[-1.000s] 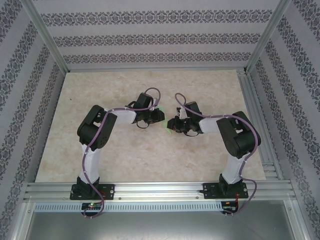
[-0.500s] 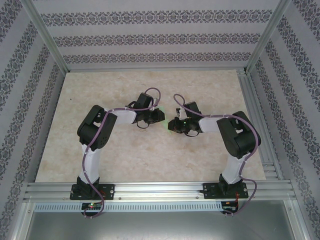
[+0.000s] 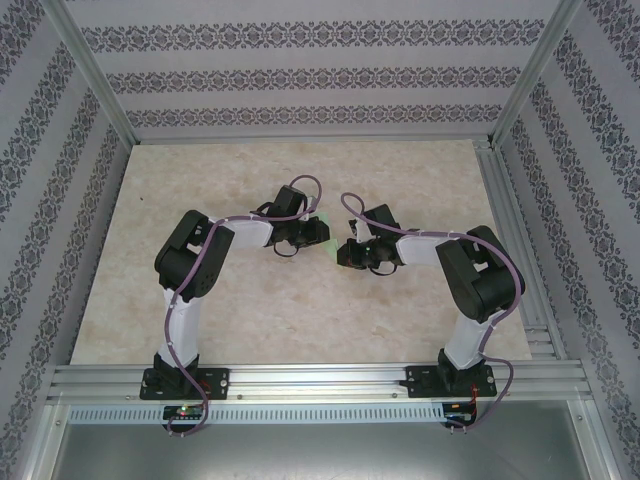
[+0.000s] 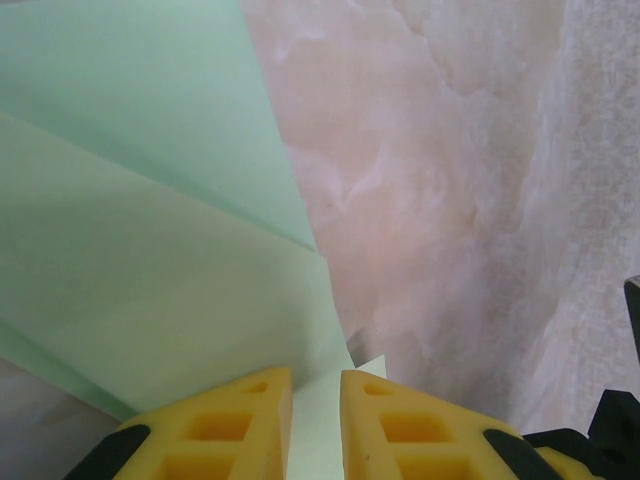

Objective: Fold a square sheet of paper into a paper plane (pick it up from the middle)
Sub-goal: Fold the wing for the fifth time at the center of the table.

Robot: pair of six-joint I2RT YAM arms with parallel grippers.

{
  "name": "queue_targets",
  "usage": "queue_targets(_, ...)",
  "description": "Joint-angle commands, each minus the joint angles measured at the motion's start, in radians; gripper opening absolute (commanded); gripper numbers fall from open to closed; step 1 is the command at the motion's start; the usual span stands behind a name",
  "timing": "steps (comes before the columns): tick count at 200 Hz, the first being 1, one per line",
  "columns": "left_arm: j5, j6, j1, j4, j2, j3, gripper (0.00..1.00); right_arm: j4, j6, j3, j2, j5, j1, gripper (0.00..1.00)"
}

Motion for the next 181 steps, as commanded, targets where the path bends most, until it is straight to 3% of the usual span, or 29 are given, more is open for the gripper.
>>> queue_targets(1,-0.031,0.013,-0.007,-0.077,0.044,0.004,0.22,-0.036,-0.015,0.009,0.010,0.030,0.004,0.07)
queue_targets(33,-0.032,0.014,-0.007,-0.080,0.047,0.004,0.22,-0.008,0.004,-0.008,0.010,-0.006,-0.014,0.03)
queue_targets(59,-0.030,0.014,-0.007,-0.080,0.048,0.006,0.22,-0.011,0.008,-0.018,-0.009,-0.016,-0.014,0.12)
queue_targets(121,-0.030,0.014,-0.008,-0.080,0.053,0.007,0.22,-0.038,0.000,-0.041,-0.023,-0.011,-0.008,0.12)
queue_targets(164,-0.028,0.015,-0.007,-0.081,0.053,0.006,0.22,-0.054,-0.016,-0.041,-0.033,-0.008,-0.005,0.18)
queue_targets(181,-0.030,0.013,-0.008,-0.080,0.052,0.006,0.22,-0.063,-0.021,-0.038,-0.027,0.004,-0.005,0.15)
